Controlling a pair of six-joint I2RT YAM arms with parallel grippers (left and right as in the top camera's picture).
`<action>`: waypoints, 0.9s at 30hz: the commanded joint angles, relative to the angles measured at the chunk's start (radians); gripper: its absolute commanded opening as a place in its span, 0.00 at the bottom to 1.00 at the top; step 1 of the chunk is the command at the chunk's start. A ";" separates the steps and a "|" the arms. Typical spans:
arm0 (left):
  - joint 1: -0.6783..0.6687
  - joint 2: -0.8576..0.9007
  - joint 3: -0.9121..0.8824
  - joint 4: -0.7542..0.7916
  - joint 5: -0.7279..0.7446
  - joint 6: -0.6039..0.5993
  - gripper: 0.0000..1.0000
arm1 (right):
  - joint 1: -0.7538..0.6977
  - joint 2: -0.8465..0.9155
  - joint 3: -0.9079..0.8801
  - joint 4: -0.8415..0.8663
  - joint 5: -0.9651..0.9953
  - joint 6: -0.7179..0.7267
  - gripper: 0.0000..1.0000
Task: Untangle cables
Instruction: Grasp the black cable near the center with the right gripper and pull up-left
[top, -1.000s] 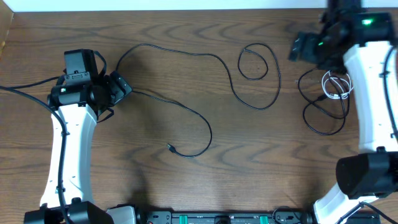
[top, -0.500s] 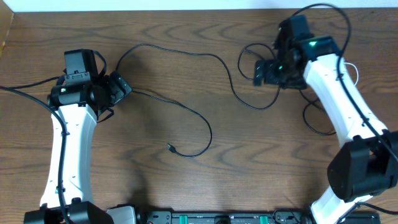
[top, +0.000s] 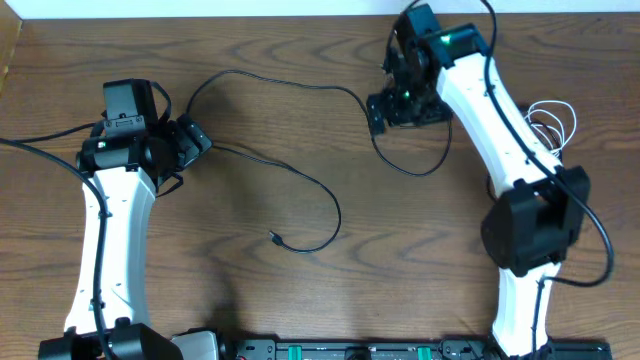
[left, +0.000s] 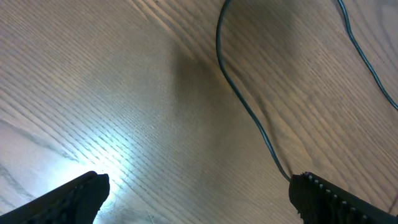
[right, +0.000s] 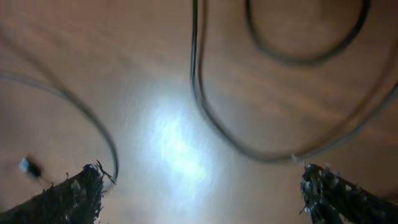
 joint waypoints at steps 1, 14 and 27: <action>0.003 -0.004 0.004 -0.003 -0.010 -0.001 0.98 | 0.004 0.036 0.032 0.068 0.058 -0.008 0.99; 0.003 -0.004 0.004 -0.003 -0.010 -0.001 0.98 | 0.069 0.187 -0.063 0.371 0.045 -0.011 0.88; 0.003 -0.004 0.004 -0.003 -0.010 -0.001 0.98 | 0.110 0.274 -0.063 0.365 0.171 -0.016 0.41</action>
